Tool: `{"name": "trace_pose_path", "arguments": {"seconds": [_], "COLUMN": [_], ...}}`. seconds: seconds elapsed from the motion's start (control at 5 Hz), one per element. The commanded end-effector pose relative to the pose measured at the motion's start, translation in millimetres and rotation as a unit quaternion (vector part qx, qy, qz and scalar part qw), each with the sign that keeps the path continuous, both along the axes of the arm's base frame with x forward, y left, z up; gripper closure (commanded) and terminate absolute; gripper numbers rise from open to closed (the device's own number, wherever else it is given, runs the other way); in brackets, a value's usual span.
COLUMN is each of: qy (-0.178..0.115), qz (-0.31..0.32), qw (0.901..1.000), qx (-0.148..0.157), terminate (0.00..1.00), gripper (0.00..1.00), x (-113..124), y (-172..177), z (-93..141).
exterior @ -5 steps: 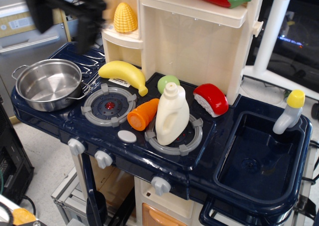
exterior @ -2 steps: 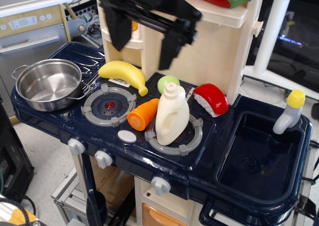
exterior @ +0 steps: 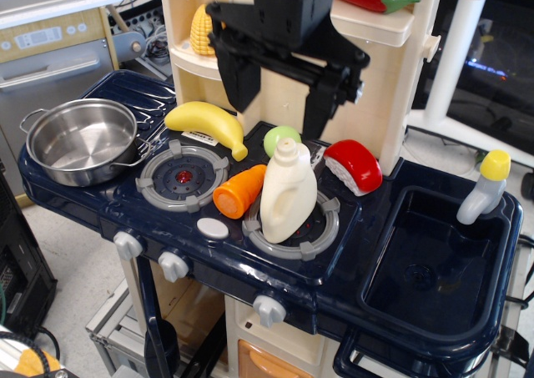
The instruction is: Put detergent in sink
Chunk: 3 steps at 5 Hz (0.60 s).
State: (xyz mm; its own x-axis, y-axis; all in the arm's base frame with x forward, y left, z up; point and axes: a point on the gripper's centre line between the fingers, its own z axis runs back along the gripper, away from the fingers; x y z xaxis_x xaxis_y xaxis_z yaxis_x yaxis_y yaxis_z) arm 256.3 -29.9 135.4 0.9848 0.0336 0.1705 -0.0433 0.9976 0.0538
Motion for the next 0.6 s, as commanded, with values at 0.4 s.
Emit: {"name": "trace_pose_path", "arguments": {"seconds": [0.4], "qy": [-0.021], "qz": [0.001], "qw": [0.9994], "qx": [-0.028], "terminate": [0.00], "gripper": [0.00], "x": [21.7], "y": [-7.3], "z": [-47.5]}}
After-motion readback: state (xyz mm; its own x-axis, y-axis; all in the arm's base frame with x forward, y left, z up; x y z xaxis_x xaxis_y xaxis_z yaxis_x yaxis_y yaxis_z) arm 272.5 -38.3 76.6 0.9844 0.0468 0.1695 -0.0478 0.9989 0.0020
